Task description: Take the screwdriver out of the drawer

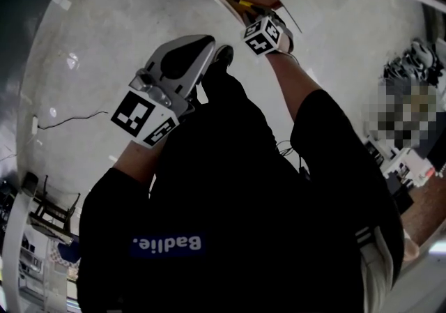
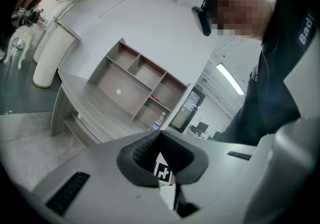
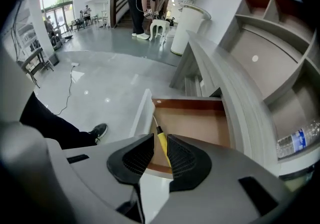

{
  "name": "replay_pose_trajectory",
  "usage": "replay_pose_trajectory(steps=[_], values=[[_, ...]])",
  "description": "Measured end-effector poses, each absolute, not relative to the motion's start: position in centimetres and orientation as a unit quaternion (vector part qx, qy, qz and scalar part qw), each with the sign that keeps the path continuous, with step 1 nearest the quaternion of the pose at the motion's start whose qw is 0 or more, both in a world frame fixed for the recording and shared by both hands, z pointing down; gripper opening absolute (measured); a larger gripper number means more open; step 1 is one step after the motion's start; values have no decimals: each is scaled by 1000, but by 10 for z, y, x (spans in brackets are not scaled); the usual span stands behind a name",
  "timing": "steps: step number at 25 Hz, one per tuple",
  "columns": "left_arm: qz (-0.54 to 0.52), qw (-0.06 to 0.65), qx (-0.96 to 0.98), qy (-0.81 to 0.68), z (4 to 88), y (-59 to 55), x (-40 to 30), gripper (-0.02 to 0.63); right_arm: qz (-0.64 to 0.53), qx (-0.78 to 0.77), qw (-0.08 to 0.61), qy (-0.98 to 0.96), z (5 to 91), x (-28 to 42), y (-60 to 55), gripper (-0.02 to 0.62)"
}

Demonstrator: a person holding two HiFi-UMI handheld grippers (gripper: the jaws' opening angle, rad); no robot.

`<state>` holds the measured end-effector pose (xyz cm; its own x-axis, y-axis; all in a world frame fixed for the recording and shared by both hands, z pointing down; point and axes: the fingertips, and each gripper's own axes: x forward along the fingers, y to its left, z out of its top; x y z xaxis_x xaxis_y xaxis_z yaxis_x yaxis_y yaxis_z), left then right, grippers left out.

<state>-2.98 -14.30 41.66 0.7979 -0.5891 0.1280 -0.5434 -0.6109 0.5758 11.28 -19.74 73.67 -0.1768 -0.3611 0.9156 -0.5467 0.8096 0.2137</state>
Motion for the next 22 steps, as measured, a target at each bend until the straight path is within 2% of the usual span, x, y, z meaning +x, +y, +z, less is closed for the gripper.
replay_pose_trajectory(steps=[12,22], values=[[-40,324,880,-345,438,-142,-54,2,18,225,657,-719,790,119,-206,124],[-44,339,866,-366,453,-140,-62,2,-12,189,695,-693,818,129,-216,130]])
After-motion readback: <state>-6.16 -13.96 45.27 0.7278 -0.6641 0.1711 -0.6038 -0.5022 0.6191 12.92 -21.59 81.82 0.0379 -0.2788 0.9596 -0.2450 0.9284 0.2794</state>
